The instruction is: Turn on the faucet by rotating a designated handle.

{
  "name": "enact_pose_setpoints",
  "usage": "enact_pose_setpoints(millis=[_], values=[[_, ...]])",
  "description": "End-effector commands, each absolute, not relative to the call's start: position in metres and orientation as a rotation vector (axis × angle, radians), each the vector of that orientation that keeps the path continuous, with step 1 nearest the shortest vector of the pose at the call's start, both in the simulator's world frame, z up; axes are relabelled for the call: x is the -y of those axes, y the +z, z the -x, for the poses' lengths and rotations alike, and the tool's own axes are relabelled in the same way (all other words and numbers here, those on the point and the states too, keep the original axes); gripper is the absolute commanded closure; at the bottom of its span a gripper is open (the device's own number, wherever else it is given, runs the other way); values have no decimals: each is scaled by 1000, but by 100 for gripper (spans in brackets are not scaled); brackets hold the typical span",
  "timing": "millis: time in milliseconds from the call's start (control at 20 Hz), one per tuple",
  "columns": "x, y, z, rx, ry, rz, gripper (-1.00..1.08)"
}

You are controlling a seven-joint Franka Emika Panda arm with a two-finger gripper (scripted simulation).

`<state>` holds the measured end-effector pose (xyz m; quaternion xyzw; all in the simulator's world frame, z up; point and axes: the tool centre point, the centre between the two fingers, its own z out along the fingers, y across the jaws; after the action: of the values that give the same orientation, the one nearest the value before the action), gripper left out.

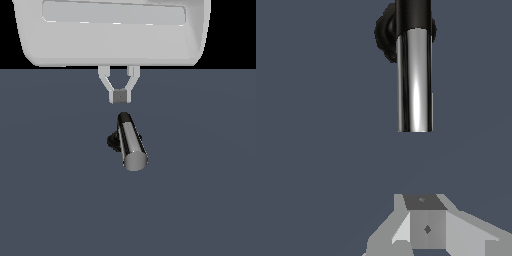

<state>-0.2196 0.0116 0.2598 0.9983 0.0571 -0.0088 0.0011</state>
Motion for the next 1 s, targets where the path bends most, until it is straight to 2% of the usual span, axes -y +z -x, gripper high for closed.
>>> enact_pose_setpoints(millis=[0,950], values=[[-14,242,216,-198,-24,-3133,108],[-30,127,185,-323,-4,-3125,108]])
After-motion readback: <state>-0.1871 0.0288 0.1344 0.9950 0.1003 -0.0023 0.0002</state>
